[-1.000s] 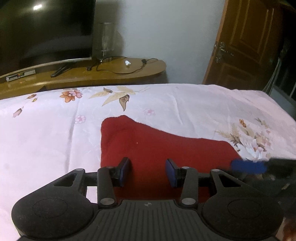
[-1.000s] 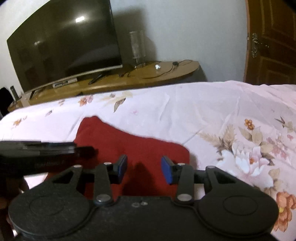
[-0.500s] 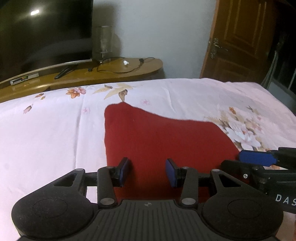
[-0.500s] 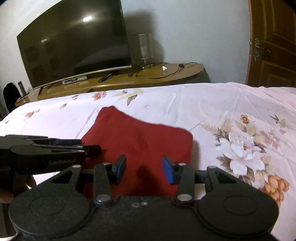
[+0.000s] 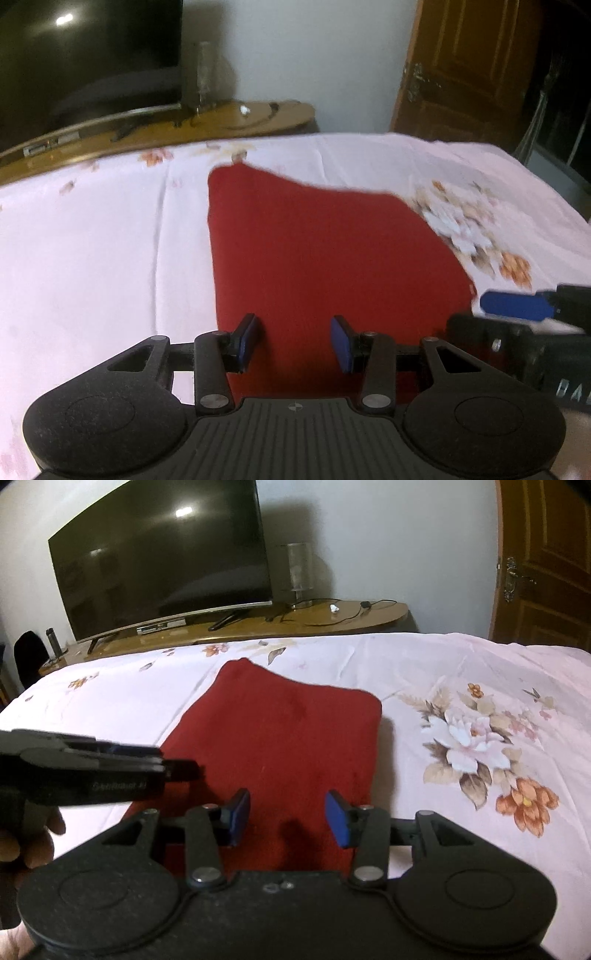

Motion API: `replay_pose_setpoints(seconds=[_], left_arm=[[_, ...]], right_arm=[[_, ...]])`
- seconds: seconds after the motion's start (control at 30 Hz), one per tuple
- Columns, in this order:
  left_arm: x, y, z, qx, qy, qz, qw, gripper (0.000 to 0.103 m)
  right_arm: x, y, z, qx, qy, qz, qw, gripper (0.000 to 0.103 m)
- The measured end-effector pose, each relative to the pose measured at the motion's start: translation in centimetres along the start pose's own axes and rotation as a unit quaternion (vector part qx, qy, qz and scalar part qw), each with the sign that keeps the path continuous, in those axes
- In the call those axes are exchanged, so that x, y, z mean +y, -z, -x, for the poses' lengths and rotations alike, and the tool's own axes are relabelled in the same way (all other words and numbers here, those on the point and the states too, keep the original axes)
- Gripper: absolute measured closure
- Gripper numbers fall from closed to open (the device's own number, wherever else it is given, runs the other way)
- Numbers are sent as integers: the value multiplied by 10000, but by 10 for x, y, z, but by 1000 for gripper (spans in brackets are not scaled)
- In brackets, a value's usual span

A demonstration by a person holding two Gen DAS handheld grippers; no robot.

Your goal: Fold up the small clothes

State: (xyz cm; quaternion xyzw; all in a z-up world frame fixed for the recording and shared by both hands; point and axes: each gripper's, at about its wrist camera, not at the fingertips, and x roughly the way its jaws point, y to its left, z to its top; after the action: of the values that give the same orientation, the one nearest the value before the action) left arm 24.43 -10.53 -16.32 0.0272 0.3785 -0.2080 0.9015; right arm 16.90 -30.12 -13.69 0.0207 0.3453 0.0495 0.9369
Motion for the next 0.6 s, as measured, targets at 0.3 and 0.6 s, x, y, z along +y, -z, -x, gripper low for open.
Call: replay_pose_setpoints(seconds=[0.3, 0.6], left_arm=[[5, 34, 19, 16, -11, 223, 9998, 60], [-1, 39, 20, 59, -84, 204, 9997, 60]], right_arm=[[-11, 43, -8, 490, 421, 98, 9979, 59], [-12, 47, -6, 534, 415, -34, 9977, 58]])
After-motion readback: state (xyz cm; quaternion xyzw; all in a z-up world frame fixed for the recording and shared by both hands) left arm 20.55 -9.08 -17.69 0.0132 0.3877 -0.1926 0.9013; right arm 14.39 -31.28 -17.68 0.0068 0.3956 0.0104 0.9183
